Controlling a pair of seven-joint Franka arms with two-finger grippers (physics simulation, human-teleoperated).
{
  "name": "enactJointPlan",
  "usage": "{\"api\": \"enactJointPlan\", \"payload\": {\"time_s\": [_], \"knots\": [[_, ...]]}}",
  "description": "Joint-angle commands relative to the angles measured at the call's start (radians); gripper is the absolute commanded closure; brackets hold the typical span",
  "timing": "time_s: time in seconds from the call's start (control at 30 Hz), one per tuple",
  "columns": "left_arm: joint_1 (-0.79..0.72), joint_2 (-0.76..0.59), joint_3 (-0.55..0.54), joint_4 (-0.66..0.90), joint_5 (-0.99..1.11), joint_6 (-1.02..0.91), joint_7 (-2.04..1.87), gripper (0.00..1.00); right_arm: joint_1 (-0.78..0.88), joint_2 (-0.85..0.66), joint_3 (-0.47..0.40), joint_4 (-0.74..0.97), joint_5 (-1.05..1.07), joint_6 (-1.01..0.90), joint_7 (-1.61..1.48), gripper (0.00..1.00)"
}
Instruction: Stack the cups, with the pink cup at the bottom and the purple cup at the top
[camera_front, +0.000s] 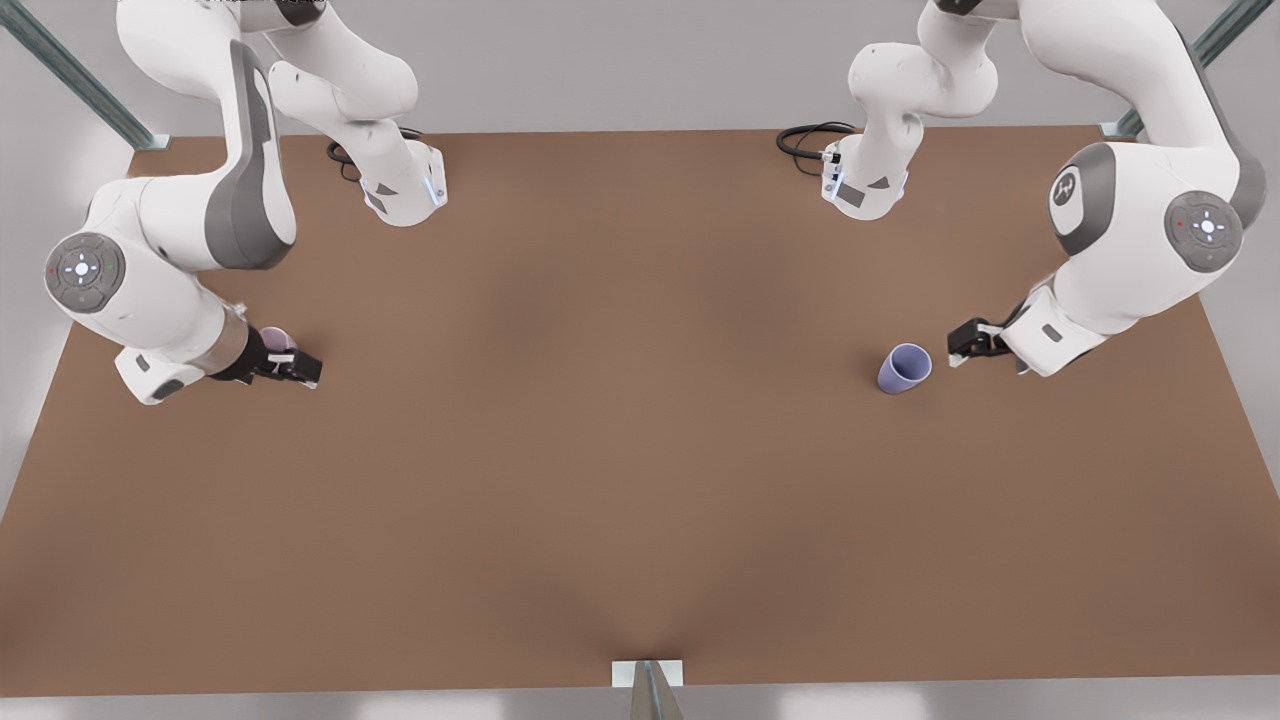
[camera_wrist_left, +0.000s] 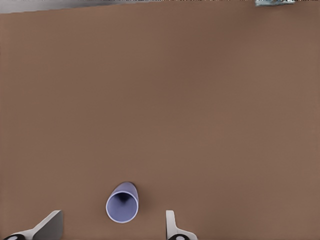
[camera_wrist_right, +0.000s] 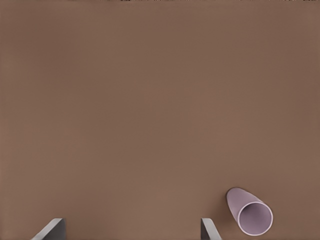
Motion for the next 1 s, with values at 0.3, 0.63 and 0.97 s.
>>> {"api": "enactJointPlan", "payload": {"time_s": [0.3, 0.63, 0.97], "knots": [[0.006, 0.048, 0.001, -0.009, 0.001, -0.09, 0.031, 0.0, -0.191, -0.029, -0.012, -0.193, 0.019, 0.112, -0.153, 0.0], [0.01, 0.06, 0.024, -0.006, 0.06, -0.067, 0.037, 0.0, -0.369, -0.115, -0.015, -0.551, 0.016, 0.324, -0.281, 0.0], [0.01, 0.053, 0.021, -0.004, 0.056, -0.071, 0.036, 0.0, -0.416, -0.125, -0.071, -0.778, -0.046, 0.603, -0.497, 0.0]]}}
